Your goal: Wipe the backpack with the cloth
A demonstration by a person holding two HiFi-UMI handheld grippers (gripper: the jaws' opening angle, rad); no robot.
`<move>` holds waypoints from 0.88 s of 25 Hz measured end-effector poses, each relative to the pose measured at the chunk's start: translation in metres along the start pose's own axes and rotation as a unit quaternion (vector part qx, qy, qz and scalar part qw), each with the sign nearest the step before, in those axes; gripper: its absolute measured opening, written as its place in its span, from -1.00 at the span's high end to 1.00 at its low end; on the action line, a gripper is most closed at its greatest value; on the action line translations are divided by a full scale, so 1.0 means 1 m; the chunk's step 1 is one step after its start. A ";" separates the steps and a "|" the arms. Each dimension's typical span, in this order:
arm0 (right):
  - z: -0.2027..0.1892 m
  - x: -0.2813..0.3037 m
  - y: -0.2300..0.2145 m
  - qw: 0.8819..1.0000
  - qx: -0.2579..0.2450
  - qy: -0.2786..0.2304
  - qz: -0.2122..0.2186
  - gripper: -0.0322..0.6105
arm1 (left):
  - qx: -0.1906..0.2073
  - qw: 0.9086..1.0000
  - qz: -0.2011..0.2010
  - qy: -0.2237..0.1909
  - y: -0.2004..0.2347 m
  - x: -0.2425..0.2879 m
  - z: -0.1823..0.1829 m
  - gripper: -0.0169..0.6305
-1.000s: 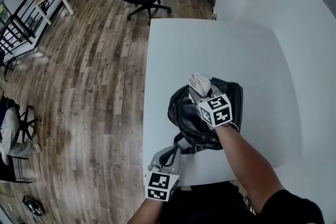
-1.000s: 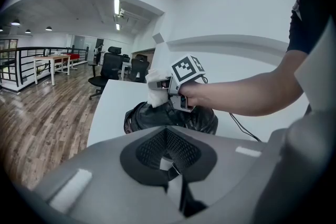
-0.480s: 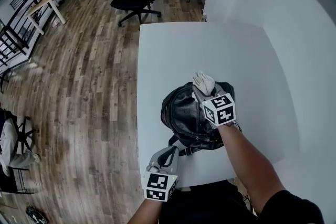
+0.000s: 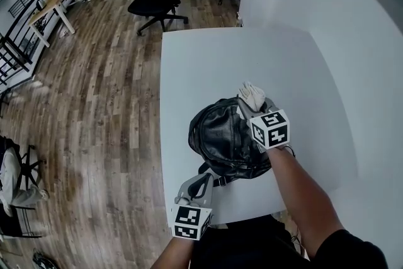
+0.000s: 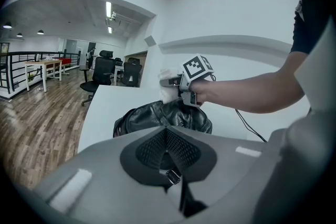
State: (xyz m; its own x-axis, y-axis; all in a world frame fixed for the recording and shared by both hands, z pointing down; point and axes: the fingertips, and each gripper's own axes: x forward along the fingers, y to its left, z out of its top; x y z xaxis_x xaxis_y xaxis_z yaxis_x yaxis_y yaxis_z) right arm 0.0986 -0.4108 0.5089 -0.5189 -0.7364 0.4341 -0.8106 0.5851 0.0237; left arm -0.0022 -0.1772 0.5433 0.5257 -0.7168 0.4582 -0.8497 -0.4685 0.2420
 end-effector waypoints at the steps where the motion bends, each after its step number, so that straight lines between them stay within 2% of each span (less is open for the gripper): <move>1: 0.001 -0.003 -0.003 1.000 0.001 -0.002 -0.002 0.59 | 0.000 1.000 0.000 -0.002 -0.001 0.001 0.002 0.93; 22: 0.021 -0.069 -0.069 0.996 0.032 -0.045 -0.077 0.59 | 0.032 0.999 -0.026 -0.005 -0.017 0.005 0.014 0.93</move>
State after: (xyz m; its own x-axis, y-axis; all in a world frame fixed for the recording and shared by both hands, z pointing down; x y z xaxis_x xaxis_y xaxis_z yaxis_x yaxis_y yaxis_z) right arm 0.1843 -0.4072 0.4585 -0.4069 -0.8449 0.3473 -0.8965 0.4422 0.0254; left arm 0.0159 -0.1802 0.5294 0.5691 -0.6958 0.4381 -0.8174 -0.5369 0.2090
